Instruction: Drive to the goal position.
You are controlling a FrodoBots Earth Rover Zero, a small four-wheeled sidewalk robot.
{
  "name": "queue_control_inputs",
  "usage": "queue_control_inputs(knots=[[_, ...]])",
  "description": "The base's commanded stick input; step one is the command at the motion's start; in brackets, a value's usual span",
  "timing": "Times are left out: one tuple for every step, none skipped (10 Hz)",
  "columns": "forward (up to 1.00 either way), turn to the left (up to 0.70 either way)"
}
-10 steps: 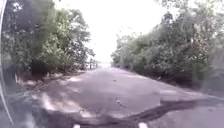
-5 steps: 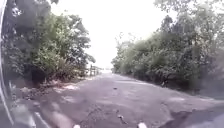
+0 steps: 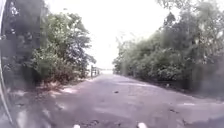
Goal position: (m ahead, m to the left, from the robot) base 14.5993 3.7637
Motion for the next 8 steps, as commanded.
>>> queue_control_inputs(knots=[[0.7,0.0],[0.7,0.0],[0.7,0.0],[0.7,0.0],[0.7,0.0],[0.7,0.0],[0.7,0.0],[0.7,0.0]])
